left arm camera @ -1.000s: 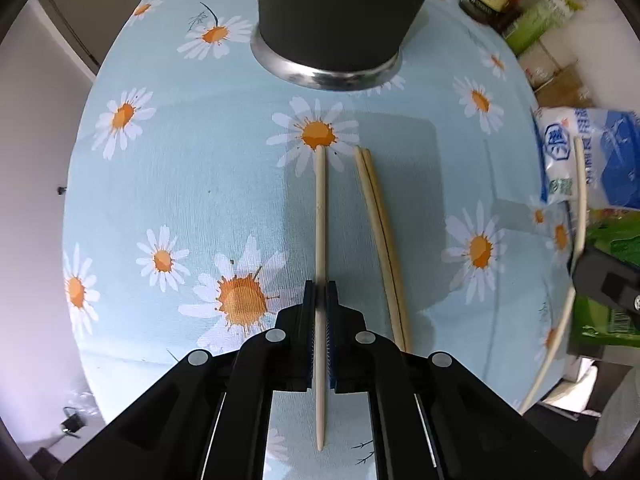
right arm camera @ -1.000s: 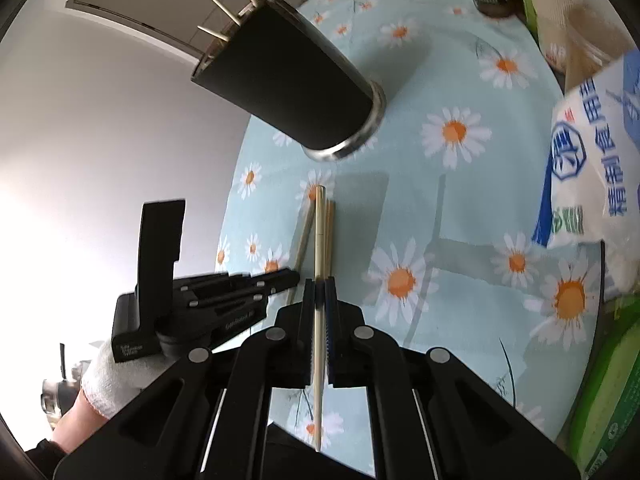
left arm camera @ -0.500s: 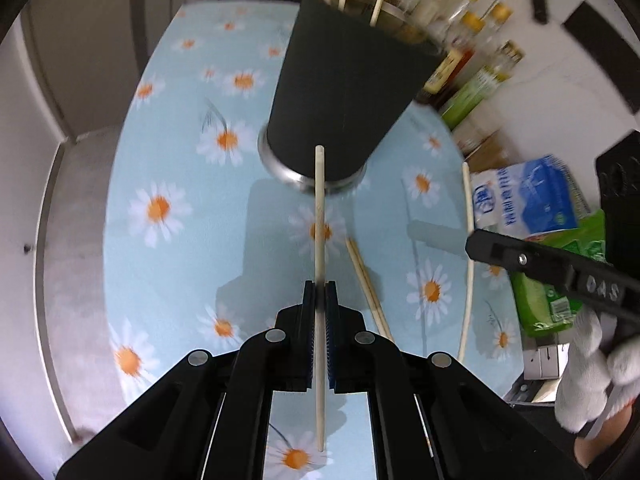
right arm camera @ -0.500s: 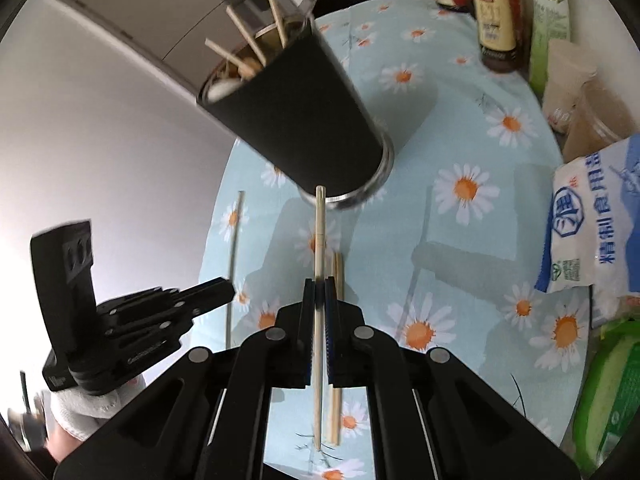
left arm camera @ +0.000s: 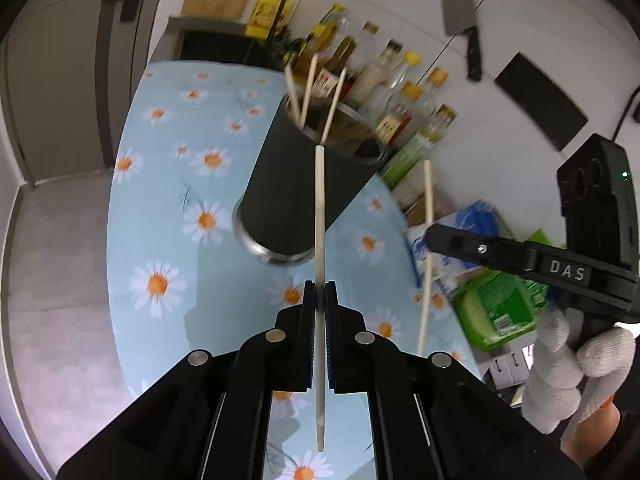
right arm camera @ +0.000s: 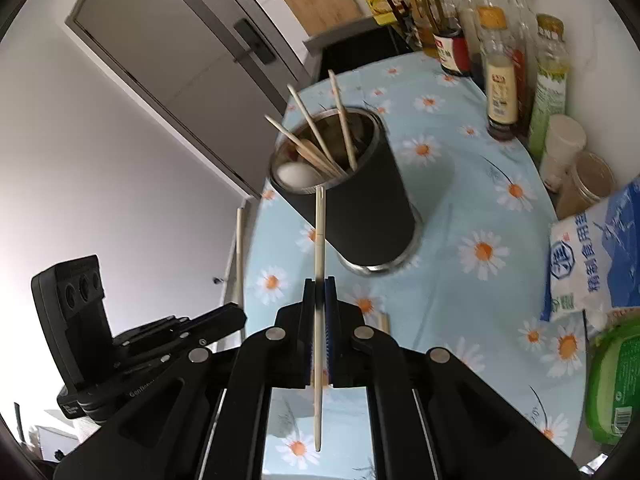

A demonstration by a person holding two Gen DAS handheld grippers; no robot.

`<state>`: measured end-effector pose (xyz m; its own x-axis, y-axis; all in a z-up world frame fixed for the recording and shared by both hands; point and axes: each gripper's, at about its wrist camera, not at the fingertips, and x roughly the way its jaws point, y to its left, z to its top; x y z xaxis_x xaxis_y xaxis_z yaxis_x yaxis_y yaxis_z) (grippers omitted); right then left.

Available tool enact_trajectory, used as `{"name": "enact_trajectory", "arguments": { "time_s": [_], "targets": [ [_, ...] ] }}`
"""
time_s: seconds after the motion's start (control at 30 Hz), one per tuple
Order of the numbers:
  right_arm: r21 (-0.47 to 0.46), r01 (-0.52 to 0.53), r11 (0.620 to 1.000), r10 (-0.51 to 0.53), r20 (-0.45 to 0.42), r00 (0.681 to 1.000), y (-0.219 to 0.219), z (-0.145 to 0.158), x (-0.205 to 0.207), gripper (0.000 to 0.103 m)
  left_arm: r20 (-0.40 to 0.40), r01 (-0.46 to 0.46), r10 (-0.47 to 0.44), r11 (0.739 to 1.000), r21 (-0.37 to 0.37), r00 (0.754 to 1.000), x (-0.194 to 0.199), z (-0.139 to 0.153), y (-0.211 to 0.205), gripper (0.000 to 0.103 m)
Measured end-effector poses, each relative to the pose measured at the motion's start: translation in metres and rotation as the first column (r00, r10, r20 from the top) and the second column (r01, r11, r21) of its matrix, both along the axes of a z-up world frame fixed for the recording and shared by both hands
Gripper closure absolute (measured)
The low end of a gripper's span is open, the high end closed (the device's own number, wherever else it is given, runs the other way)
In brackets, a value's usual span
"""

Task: Organize utensils
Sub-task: 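Carry the chopsticks upright toward the black holder with both tools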

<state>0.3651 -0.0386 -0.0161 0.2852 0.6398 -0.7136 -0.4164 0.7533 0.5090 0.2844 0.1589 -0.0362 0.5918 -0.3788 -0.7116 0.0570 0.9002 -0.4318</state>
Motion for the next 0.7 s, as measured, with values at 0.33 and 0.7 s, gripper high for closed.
{"name": "enact_trajectory", "arguments": {
  "time_s": [0.33,0.7],
  "targets": [
    [0.078,-0.009,0.997,-0.004,0.171,0.985,-0.001,0.036,0.008,0.097,0.171,0.056,-0.047,0.997,-0.047,0.984,0.018,0.041,-0.005,0.099],
    [0.183,-0.043,0.982,-0.021,0.334,0.942,-0.011,0.068,0.03,0.097,0.303,0.056,-0.043,0.998,-0.035,0.952,0.045,0.078,-0.007,0.099]
  ]
}}
